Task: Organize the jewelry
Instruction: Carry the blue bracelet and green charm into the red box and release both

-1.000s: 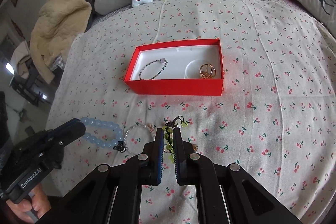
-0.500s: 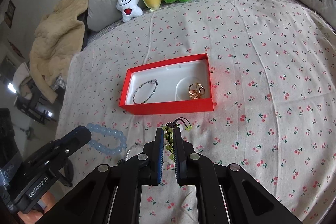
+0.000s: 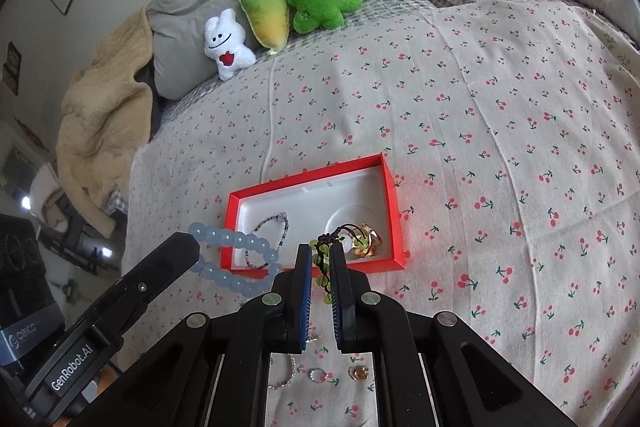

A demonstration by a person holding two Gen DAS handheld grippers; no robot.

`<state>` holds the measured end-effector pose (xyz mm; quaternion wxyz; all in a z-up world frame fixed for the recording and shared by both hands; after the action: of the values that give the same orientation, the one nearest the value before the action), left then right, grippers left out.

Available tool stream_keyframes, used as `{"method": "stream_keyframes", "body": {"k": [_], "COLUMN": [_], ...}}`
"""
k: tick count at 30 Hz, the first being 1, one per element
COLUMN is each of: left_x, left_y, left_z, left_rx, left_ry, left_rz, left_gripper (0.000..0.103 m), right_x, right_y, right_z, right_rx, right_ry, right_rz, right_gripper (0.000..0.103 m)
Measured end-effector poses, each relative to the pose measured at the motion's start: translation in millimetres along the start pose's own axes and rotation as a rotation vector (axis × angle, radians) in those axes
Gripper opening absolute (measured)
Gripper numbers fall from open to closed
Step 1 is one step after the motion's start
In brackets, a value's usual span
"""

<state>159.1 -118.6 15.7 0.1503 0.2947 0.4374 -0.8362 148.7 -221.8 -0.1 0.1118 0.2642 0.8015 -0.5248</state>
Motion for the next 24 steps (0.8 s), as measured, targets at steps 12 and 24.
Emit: {"method": "stream_keyframes", "body": {"k": [12,24], "left_x": [0.7,1.0], "left_y": [29.1,37.5], "left_z": [-57.6,-80.0], "left_rx": [-0.154,-0.252], "left_ry": [-0.063,-0.032], "left_rz": [-0.019,0.002], "left_gripper": [0.013,0.013], "right_x": [-13.8,-15.7], "right_y": [20.1,44.9], "right_z": [5.3,-28.1], "right_rx": [0.006,-0.058], "right_ry": [0.006,-0.027], "right_rz": [0.009,0.001], "right_gripper": [0.009,0.009]}}
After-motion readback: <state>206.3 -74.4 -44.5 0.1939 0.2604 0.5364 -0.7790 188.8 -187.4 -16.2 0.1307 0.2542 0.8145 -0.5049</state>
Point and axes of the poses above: each gripper's, at about its wrist camera, not at the fingertips, and y roughly the way its jaws point, z to its right, x to its underside, the point moved 8 cm from there along y, roughly the way its jaws point, and after that the axes turned 2 degrees about -z, right-handed, at the moved point
